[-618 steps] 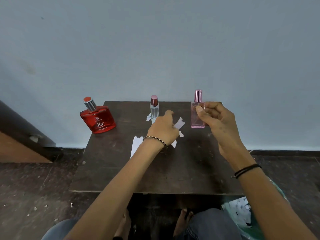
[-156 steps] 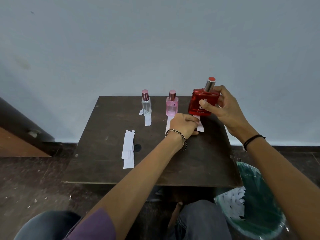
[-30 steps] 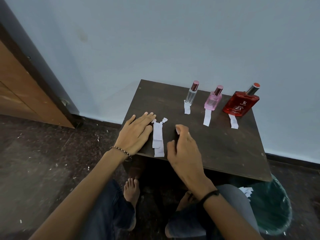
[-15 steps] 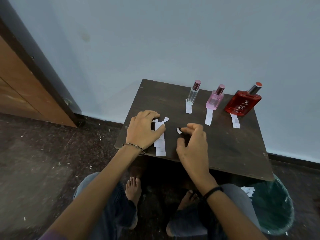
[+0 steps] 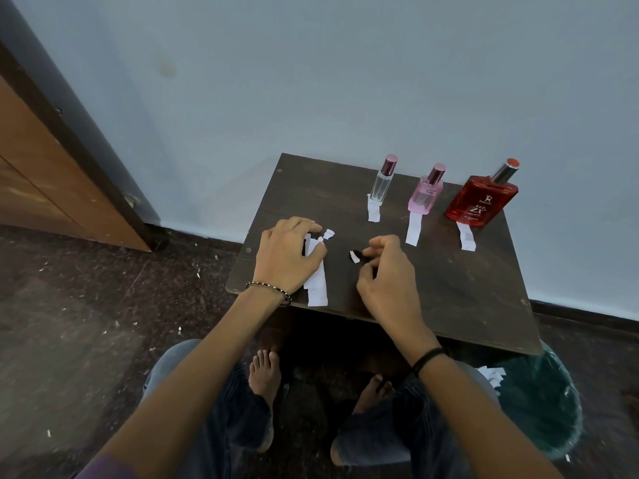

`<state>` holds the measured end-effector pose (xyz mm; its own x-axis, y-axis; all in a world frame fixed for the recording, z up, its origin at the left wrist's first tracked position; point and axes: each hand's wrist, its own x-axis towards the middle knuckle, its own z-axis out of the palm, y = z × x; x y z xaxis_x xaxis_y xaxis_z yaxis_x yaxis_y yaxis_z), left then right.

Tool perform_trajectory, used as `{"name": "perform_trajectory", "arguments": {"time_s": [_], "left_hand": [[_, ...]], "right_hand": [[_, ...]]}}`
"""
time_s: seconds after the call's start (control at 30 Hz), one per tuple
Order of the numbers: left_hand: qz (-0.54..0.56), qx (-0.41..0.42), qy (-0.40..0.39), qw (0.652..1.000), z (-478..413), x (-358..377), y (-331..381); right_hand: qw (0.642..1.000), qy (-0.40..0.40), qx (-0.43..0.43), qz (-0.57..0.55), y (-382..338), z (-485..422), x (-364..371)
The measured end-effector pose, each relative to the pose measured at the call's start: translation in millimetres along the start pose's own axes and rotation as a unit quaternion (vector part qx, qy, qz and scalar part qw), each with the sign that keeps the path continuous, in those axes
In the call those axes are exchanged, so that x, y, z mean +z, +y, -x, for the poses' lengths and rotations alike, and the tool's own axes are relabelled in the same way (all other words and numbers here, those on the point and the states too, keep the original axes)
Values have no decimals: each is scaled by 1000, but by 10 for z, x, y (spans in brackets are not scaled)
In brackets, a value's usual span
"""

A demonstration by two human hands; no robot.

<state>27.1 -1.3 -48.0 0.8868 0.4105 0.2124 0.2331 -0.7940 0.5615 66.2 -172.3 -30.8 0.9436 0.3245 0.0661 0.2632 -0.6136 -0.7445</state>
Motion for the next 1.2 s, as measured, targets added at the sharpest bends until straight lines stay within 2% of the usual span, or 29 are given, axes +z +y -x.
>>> {"name": "perform_trajectory", "arguments": {"time_s": [0.1,0.23,0.6,0.87,1.0,1.2], "left_hand": [[-3,-4,-1,1000,-10,11,19],[-5,-4,0,1000,-34,-9,16],[-10,-2,-10,1000,-59,-61,27],[-3,-8,-15,1000,-56,-68,43],[-5,-10,-20,1000,-62,-75,47],[-2,-11,-21,1000,-65,-81,50]], "right_hand": [[997,-8,-55,57,35,-20,7],[983,-65,-105,135,18,-111,-72],[963,-189,-106,158,-26,-364,-266],[970,-182,-55,149,36,-314,-207],[978,-181,-20,102,58,-356,-226],[972,-185,-76,127,105,-325,-283]]}}
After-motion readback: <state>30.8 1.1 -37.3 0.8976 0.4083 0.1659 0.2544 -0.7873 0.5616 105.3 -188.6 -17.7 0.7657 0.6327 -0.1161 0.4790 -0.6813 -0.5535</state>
